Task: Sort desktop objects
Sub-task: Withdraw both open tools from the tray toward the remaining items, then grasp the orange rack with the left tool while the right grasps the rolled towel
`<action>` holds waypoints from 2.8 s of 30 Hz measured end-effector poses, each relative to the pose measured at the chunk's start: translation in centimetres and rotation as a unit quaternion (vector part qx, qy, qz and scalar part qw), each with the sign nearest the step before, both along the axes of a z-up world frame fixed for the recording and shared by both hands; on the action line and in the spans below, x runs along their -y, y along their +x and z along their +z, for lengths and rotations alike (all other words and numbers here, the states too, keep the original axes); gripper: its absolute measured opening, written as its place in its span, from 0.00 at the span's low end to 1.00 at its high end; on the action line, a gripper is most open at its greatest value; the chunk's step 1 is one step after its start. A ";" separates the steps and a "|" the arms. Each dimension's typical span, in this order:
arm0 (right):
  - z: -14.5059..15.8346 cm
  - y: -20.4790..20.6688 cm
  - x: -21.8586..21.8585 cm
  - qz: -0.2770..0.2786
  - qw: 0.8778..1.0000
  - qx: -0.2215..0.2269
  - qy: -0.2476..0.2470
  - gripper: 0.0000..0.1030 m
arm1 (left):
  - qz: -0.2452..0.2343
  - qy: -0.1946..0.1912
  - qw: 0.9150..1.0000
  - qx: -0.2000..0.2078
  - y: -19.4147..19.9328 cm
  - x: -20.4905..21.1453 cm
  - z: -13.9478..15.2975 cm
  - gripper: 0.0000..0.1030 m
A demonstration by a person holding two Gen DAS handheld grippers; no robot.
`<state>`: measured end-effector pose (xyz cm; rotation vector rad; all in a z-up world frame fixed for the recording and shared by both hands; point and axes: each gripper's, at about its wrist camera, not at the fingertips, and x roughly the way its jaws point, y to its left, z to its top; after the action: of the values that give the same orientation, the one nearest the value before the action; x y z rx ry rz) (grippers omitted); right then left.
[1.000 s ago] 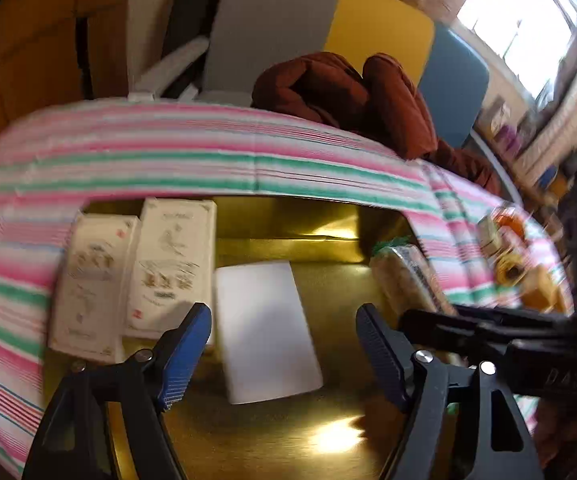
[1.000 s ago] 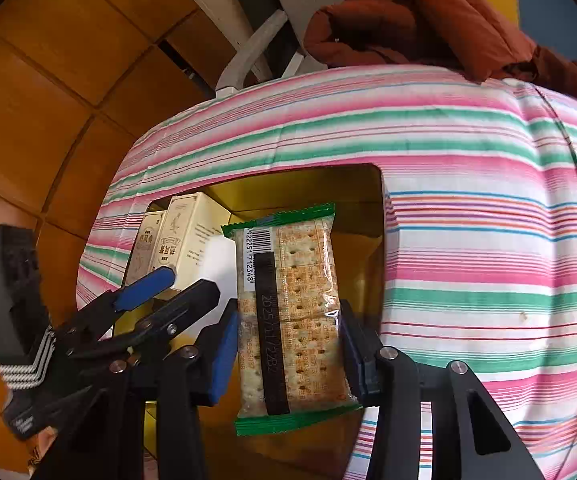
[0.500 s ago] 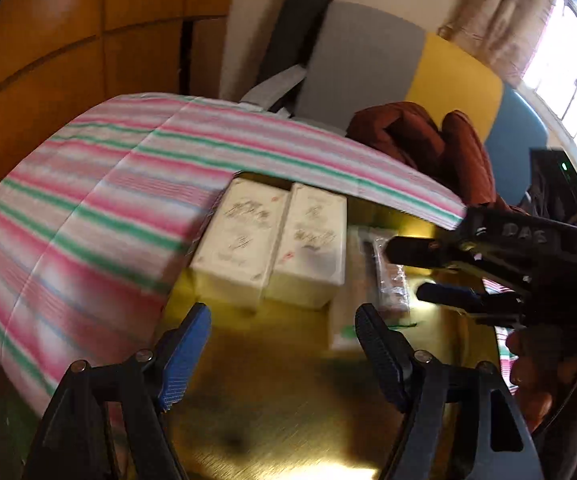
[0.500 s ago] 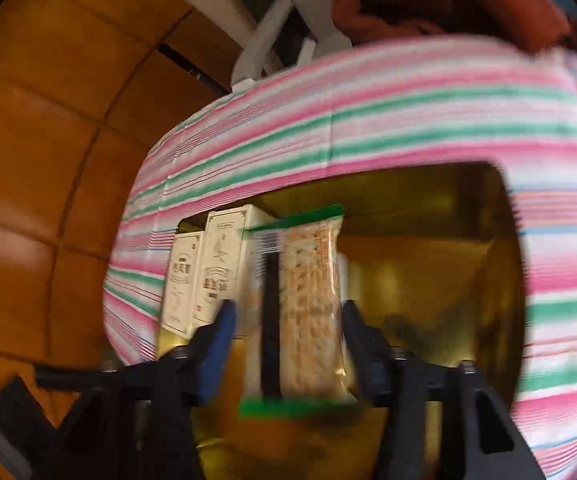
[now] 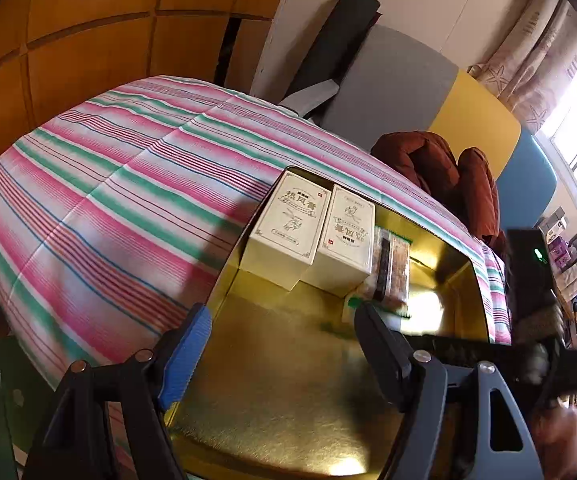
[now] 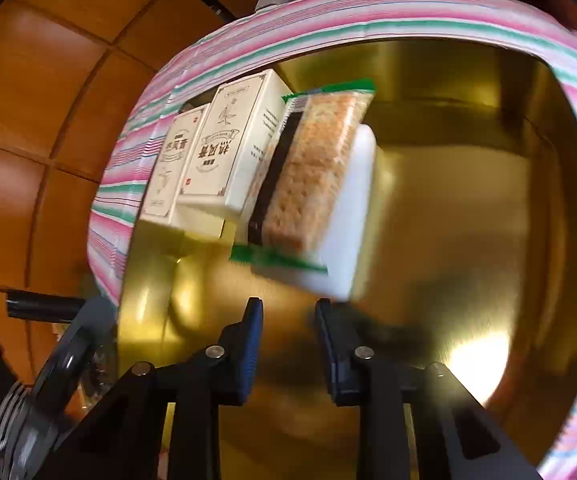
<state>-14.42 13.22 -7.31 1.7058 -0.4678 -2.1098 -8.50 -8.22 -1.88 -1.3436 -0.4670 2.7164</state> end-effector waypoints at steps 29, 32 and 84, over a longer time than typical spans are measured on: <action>7.5 15.2 -22.4 -0.077 0.970 -0.146 0.178 0.64 | -0.183 -0.018 0.983 0.008 5.4 -16.5 1.1 0.74; 6.7 15.9 -27.2 -0.120 0.961 -0.119 0.221 0.72 | -0.221 -0.015 0.975 0.017 6.4 -19.6 0.8 0.74; 3.5 14.8 -41.0 -0.184 0.964 -0.067 0.180 0.63 | -0.367 -0.141 0.917 0.062 4.6 -39.9 -5.7 0.81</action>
<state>0.40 54.17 -3.80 1.7536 -0.4018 -2.6979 -3.90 31.65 -7.57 -1.3831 0.3822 2.1157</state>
